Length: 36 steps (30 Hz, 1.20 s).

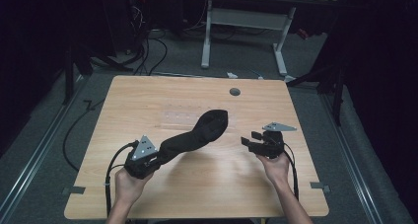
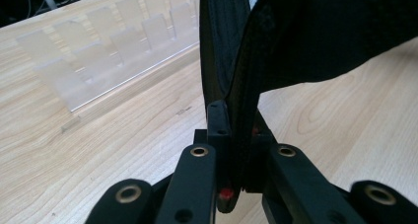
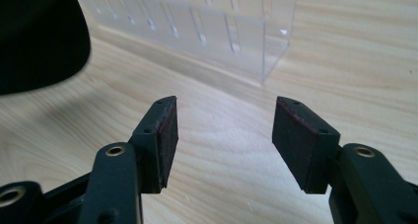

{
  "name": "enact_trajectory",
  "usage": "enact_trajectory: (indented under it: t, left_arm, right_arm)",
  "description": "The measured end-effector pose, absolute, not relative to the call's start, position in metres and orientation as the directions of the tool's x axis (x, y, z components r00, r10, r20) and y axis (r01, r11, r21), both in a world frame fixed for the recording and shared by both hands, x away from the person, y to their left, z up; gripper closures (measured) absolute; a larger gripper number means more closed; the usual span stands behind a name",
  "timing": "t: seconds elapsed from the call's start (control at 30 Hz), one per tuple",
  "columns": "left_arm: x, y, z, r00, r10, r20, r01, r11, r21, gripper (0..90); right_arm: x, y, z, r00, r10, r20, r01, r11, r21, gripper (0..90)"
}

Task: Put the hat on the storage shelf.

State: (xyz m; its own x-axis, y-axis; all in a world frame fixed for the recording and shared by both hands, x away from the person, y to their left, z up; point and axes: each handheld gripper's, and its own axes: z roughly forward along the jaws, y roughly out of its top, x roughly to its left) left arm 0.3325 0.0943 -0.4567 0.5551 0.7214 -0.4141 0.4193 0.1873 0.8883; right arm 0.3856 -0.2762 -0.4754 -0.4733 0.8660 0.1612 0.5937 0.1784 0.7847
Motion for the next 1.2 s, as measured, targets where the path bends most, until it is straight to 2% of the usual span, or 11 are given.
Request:
enact_trajectory:
  t: [0.4, 0.8, 1.0, 1.2]
  left_arm:
    - [0.344, 0.101, -0.452, 0.483, 0.735, -0.475, 0.42, 0.282, 0.863, 85.7]
    - [0.357, 0.105, -0.446, 0.424, 0.753, -0.503, 0.403, 0.341, 0.85, 85.7]
    - [0.365, 0.112, -0.439, 0.386, 0.745, -0.543, 0.392, 0.4, 0.828, 85.7]
    - [0.373, 0.115, -0.431, 0.368, 0.755, -0.543, 0.363, 0.421, 0.831, 85.7]
  right_arm:
    - [0.377, -0.286, -0.505, -0.433, 0.897, 0.093, 0.616, 0.219, 0.757, 42.2]
    - [0.37, -0.292, -0.526, -0.376, 0.925, -0.052, 0.61, 0.29, 0.737, 44.9]
    - [0.37, -0.294, -0.53, -0.376, 0.926, -0.042, 0.618, 0.284, 0.733, 43.4]
    - [0.371, -0.295, -0.531, -0.369, 0.929, -0.023, 0.63, 0.269, 0.729, 41.0]
